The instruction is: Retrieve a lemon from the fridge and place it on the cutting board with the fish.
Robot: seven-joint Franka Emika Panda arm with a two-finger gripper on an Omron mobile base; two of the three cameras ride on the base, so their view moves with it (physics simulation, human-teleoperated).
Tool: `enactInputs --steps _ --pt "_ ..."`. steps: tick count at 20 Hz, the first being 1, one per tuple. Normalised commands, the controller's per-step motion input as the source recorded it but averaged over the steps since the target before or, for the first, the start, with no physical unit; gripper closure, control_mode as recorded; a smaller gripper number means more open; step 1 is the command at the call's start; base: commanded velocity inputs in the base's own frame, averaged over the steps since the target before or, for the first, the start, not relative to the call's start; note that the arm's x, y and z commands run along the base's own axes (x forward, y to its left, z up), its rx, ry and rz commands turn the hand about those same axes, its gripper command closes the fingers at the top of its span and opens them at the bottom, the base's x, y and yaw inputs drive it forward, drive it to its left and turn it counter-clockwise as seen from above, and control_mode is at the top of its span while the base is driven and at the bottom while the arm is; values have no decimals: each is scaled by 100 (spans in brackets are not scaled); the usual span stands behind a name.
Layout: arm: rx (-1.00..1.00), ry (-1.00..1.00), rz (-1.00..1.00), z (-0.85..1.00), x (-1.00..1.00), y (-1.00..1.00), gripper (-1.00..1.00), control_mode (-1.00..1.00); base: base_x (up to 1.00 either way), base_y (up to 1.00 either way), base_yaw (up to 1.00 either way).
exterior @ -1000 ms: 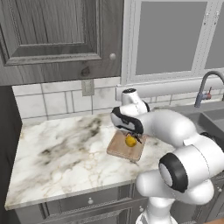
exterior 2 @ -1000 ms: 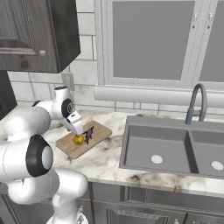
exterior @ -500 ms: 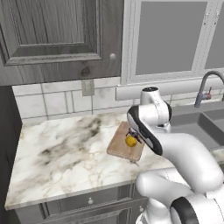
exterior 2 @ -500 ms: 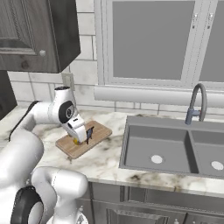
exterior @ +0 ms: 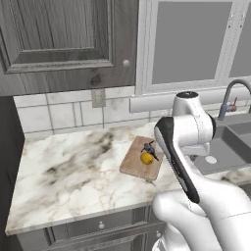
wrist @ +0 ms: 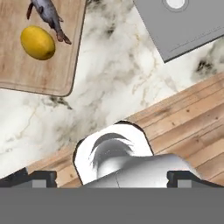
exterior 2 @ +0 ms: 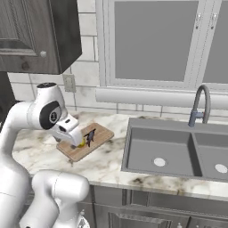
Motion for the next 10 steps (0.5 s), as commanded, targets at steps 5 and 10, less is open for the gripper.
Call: enactInputs --steps 5,10 --pt "0 -5 32 66 -76 14 -100 -100 0 0 0" --pt "0 -10 23 70 -60 16 -100 -100 0 0 0"
